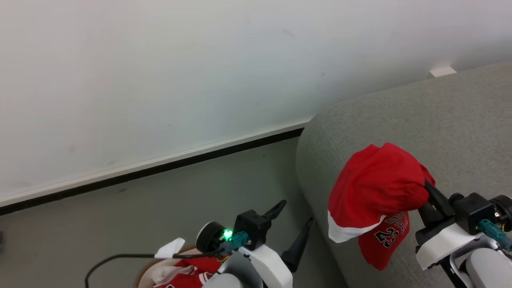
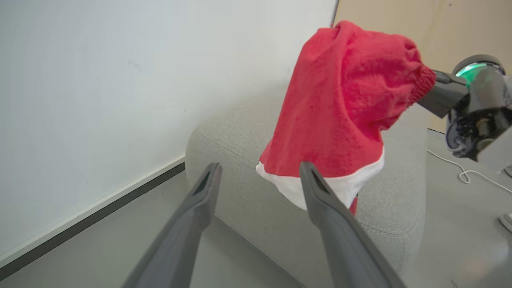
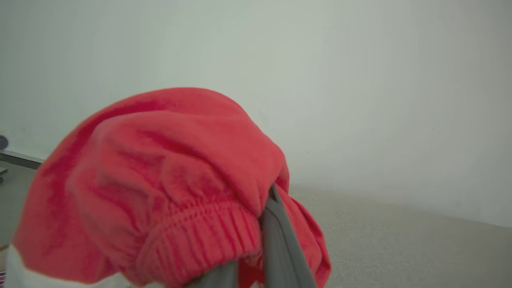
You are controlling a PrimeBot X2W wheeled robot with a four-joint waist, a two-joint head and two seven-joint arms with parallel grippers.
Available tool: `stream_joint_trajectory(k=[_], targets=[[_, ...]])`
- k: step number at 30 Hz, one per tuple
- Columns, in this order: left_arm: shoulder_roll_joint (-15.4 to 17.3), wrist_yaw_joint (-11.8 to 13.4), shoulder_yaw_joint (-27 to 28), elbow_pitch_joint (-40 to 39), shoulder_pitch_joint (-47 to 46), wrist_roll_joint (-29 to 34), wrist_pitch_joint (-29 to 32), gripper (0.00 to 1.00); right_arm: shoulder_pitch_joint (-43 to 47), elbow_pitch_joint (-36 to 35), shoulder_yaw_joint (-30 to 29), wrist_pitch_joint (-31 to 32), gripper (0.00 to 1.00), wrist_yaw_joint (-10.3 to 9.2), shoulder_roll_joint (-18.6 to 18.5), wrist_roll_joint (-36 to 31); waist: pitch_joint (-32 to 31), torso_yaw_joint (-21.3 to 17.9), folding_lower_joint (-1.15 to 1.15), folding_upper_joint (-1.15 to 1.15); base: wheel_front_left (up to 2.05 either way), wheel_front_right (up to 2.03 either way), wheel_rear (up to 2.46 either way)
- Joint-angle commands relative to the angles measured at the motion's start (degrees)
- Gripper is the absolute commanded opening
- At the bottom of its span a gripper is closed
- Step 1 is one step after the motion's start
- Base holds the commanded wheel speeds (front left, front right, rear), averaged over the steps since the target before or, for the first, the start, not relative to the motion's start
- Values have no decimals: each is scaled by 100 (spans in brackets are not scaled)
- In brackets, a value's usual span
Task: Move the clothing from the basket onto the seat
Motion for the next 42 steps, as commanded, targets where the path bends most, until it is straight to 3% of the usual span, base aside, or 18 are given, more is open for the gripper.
stream_joint_trajectory(k=[1,7,11,15,22,31,32,33,34,37,42], targets=[[-13,-22,-33,57,-96,-4,-78,100,71,-48,-64,1,0,-12,-52,104,211,-301,0,-1,0,0,0],[-111,-62,-250,216,-581,153,-200,100,-55,-159,-612,1,0,-12,-308,211,894,-325,0,-1,0,0,0],[-131,-106,-402,363,-1144,303,-299,100,-476,-178,-1123,0,0,-12,-500,304,1669,-144,0,-1,0,0,0],[-155,-139,-574,492,-1817,473,-414,100,-1172,46,-1515,1,0,-12,-931,227,2548,139,0,-1,0,0,0],[-163,42,-968,507,-2890,433,-719,100,-2784,1096,-2026,0,0,-12,-1795,176,3936,660,0,-1,0,0,0],[-166,364,-1310,610,-3558,194,-944,100,-3995,2747,-2656,2,0,-12,-2088,-71,4714,1088,0,-1,0,0,0],[-167,396,-1339,625,-3602,157,-954,100,-4063,2890,-2742,1,22,-12,-2056,-114,4753,1108,0,-1,0,0,0],[-167,436,-1357,650,-3634,116,-962,100,-4097,2983,-2855,1,82,-12,-2024,-167,4772,1115,0,-1,0,0,0],[-167,459,-1379,680,-3658,101,-978,100,-4078,3017,-2950,0,100,-12,-1957,-206,4782,1115,0,-1,0,0,0],[-168,514,-1399,796,-3650,73,-996,100,-3723,2870,-3195,2,100,-12,-1717,-364,4717,1049,0,-1,0,0,0],[-106,486,-1255,951,-3406,153,-998,100,-2861,2049,-3545,2,100,-12,-1182,-635,4410,842,0,-1,0,0,0]])
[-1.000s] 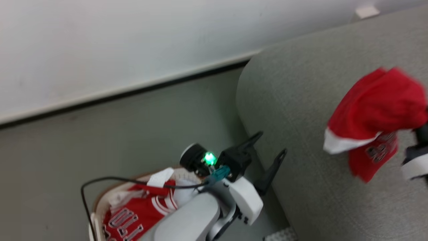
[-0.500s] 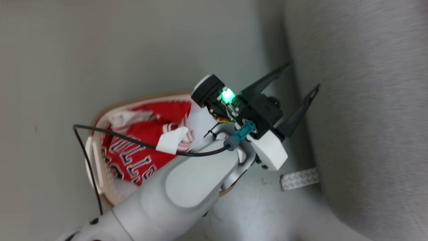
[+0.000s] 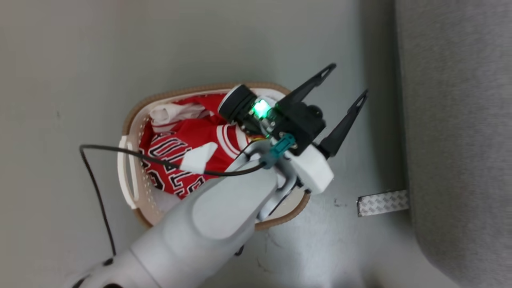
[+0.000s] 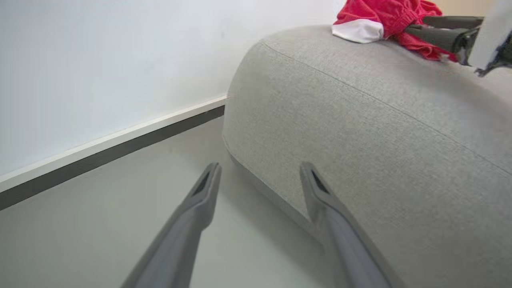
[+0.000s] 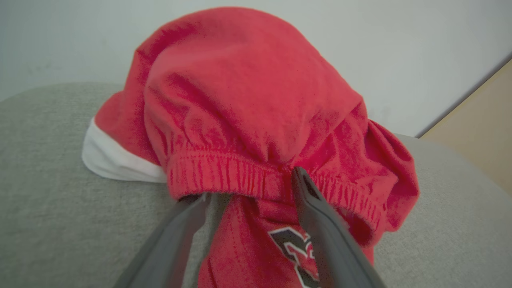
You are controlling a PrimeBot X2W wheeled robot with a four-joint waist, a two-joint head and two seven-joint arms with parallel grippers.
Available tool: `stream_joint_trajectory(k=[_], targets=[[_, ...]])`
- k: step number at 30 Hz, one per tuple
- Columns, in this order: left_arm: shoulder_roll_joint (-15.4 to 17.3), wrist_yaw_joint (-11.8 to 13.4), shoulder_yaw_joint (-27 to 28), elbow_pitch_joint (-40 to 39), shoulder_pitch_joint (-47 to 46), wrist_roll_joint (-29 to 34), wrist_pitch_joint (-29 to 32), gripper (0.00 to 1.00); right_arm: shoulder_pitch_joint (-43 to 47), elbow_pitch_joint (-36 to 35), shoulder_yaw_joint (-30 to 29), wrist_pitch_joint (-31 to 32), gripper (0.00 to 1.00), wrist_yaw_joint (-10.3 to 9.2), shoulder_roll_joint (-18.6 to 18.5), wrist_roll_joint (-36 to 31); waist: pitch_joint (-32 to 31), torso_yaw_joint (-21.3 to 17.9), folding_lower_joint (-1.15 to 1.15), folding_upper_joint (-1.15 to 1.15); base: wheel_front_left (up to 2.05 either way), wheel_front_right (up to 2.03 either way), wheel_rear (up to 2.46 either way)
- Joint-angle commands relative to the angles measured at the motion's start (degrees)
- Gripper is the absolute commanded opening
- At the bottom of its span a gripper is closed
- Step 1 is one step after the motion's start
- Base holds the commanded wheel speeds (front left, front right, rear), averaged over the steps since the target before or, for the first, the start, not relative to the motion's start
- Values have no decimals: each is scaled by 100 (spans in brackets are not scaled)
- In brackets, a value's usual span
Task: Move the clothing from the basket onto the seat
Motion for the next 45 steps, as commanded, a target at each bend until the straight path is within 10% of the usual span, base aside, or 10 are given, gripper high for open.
stream_joint_trajectory(k=[1,25,45], targets=[[100,-1,44,14,162,83,-9,100,245,-121,-17,3,100,-12,124,-94,-254,-160,-2,1,0,0,0],[560,-44,2465,-872,4136,300,-8,100,3860,-2406,667,3,100,-12,1806,-146,-3885,271,-2,1,0,0,0],[179,-605,4165,-1194,5717,1098,-9,100,5203,-2713,1151,3,100,-12,2564,-72,-4603,685,-2,1,0,0,0]])
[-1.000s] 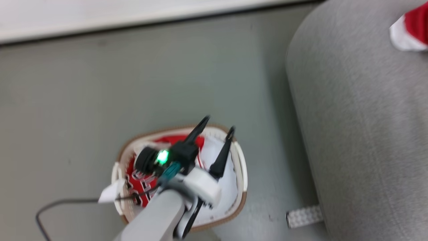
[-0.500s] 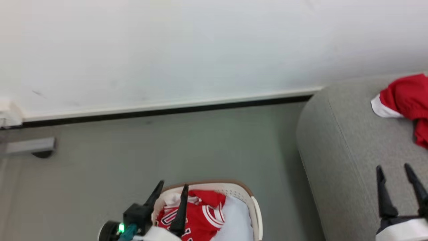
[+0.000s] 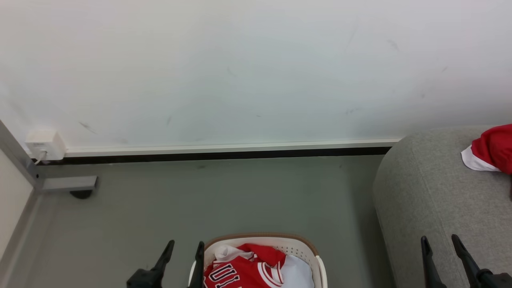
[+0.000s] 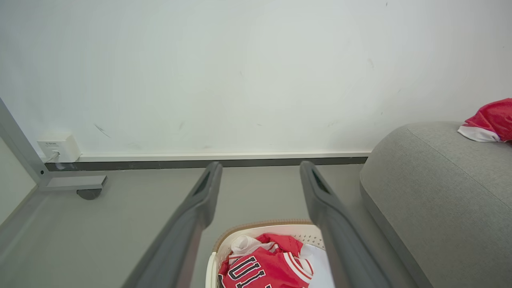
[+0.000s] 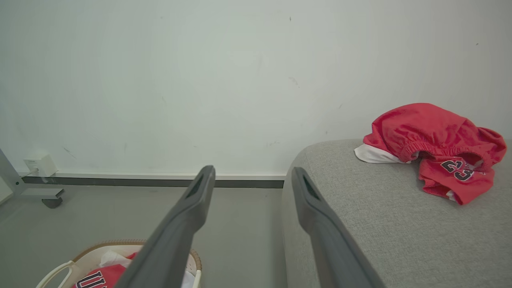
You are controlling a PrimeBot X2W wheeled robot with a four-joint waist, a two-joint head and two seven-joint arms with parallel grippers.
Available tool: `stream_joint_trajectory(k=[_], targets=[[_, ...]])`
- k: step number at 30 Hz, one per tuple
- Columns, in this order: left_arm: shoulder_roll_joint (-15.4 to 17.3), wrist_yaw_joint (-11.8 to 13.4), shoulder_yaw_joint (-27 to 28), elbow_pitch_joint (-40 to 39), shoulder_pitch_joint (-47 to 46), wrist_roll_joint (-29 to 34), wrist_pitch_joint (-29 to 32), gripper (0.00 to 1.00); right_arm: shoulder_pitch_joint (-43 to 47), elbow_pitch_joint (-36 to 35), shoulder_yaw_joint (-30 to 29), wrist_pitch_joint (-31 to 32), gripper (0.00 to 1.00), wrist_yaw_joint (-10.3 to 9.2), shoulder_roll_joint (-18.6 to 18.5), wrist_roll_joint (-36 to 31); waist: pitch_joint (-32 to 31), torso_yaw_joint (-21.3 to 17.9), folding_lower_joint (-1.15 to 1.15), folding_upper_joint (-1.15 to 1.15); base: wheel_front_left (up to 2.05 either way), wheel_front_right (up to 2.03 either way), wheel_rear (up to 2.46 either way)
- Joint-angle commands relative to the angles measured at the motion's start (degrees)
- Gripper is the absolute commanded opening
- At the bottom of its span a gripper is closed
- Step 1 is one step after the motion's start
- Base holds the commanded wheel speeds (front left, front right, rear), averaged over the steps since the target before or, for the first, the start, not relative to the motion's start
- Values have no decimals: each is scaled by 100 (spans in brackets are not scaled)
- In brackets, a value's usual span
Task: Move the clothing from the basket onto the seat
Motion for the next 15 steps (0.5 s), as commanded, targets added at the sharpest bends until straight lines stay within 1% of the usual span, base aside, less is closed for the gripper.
stream_joint_trajectory(k=[1,6,9,11,15], targets=[[-11,-43,81,-6,65,94,-3,100,56,12,26,3,100,-12,3,-46,0,-44,1,0,0,0,0],[-89,-159,262,20,107,223,-3,100,-101,29,168,3,100,-12,8,-46,96,-222,1,0,0,0,0],[-118,-234,269,127,-25,308,-3,100,-217,-25,268,3,100,-12,-35,-7,250,-347,1,0,0,0,0],[-136,-269,210,258,-214,395,-3,100,-314,-96,297,3,100,-12,-88,29,468,-417,1,0,0,0,0],[-153,-191,-16,889,-864,590,-3,100,-654,-234,336,3,100,-12,-155,107,1141,-576,1,0,0,0,0]])
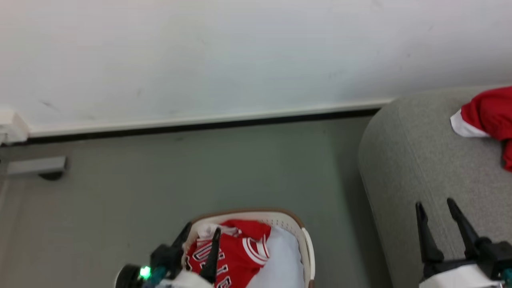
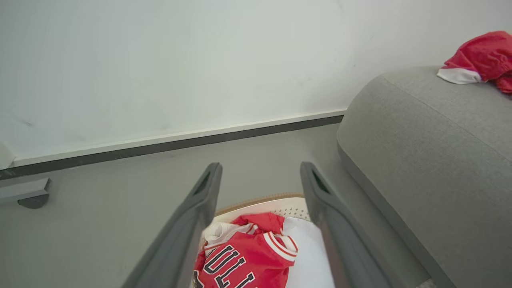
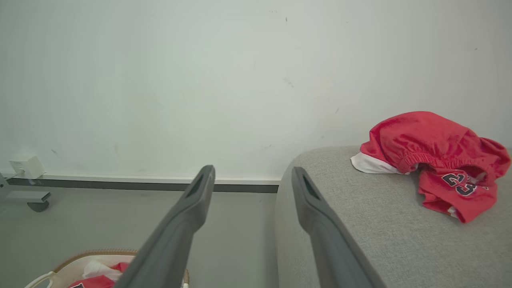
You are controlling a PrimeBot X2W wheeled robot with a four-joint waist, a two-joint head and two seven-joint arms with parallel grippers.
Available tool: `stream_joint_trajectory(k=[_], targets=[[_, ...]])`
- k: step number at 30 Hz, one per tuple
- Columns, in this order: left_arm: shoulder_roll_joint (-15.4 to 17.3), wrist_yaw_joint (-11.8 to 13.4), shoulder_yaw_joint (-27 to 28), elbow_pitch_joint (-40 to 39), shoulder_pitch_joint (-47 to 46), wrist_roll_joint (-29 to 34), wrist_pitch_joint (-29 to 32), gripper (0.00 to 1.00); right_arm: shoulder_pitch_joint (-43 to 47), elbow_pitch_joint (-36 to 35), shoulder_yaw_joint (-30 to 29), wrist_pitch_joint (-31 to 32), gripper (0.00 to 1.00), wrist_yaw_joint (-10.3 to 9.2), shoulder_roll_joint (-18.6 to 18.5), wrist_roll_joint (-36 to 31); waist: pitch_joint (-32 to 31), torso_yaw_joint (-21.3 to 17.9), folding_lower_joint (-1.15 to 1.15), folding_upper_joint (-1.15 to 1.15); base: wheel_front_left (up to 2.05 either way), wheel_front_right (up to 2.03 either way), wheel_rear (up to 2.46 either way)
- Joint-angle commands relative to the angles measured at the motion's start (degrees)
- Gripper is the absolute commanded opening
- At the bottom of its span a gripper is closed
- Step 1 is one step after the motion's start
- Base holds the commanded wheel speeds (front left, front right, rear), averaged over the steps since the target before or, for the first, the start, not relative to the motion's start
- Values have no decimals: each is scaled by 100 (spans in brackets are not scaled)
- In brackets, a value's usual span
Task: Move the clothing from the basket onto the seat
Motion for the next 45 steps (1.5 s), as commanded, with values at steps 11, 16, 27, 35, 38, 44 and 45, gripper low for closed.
stream_joint_trajectory(k=[11,16,27,35,38,44,45], targets=[[-4,116,-1021,2253,-2291,97,423,100,-1047,-324,338,3,100,-12,-84,301,2138,-651,0,0,0,0,0],[-1,148,-1529,3159,-3105,44,948,100,-1437,-513,481,3,100,-12,-74,377,2811,-907,0,0,0,0,0],[-2,551,-1934,4478,-4222,118,1732,100,-1846,-969,528,3,100,-12,14,589,3813,-1208,0,0,0,0,0],[121,934,-2019,4766,-4756,229,1634,98,-2021,-1204,538,3,100,-12,-34,644,4395,-1303,0,0,0,0,0],[131,980,-2010,4826,-4800,167,1537,0,-2021,-1214,523,3,100,-12,-40,636,4412,-1293,0,0,0,0,0],[67,761,-1950,4870,-4646,-82,1267,0,-1955,-1097,485,2,100,-12,-30,601,4121,-1133,0,0,0,0,0],[49,712,-1918,4870,-4591,-153,1190,0,-1947,-1079,481,3,100,-12,-23,599,4027,-1099,0,0,0,0,0]])
